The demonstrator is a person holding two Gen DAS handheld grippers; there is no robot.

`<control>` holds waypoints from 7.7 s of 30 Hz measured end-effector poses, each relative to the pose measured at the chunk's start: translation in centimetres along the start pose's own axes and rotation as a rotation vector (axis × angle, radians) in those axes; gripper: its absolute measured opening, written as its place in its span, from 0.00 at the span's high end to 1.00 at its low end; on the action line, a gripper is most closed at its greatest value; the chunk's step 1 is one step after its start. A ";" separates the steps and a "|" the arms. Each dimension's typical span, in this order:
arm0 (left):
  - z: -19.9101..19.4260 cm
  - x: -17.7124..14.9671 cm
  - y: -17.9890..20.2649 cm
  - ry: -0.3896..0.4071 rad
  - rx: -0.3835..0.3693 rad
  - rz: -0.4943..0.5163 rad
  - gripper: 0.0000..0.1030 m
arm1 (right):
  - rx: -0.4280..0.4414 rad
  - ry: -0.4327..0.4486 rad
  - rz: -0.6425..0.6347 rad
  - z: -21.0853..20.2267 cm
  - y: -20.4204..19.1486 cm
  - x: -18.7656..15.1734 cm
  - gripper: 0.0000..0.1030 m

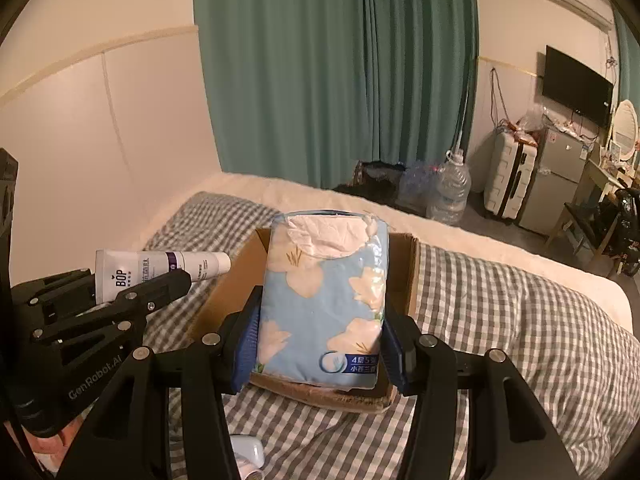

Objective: Organize objects
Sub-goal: 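Carry the white tube and blue tissue pack over the box with both grippers, then open both grippers to drop the tube and tissue pack into the box, then move both tools from the box down toward the hair dryer and earbud case, then grasp the white earbud case with the left gripper while the right gripper grasps the white hair dryer, then carry the earbud case and hair dryer over the box with both grippers, then open both grippers to drop the earbud case and hair dryer into the box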

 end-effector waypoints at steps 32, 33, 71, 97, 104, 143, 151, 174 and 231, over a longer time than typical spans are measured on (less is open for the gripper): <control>8.2 -0.3 -2.9 -0.138 0.002 -0.046 0.64 | -0.007 -0.119 0.016 10.2 1.7 -0.1 0.31; 7.6 -0.2 -2.6 -0.126 0.006 -0.038 0.61 | -0.010 -0.114 0.020 9.9 1.8 0.1 0.29; -12.3 -2.1 -1.5 0.096 0.081 0.033 0.15 | 0.001 0.084 0.045 -8.3 1.1 -1.9 0.02; -1.3 -11.0 -4.3 -0.250 0.084 -0.041 0.15 | 0.251 -0.404 -0.084 5.3 -6.7 -19.8 0.24; 0.7 -12.0 -4.3 -0.315 0.066 -0.065 0.15 | 0.271 -0.411 -0.114 5.4 -7.2 -20.7 0.44; 8.4 -16.3 -2.1 -0.601 -0.004 -0.248 0.45 | -0.320 -0.051 -0.090 -3.4 2.8 -15.3 0.46; 3.5 -13.8 -2.4 -0.458 -0.034 -0.252 0.45 | -0.312 0.022 -0.070 -6.3 2.6 -13.4 0.46; -6.4 -1.7 2.1 0.100 -0.027 -0.040 0.45 | -0.261 0.226 -0.006 -12.2 2.0 -5.3 0.46; -3.9 0.8 -2.9 0.104 0.012 -0.077 0.17 | -0.177 0.155 0.098 -5.0 4.1 -2.8 0.05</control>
Point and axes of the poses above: each gripper's, at about its wrist camera, not at the fingertips, and z roughly the way its jaws point, y to its right, x to its top, the point moved 1 cm from there along z, roughly the way its jaws point, and after that the axes turned 7 degrees about -x, right-handed, at the moved point
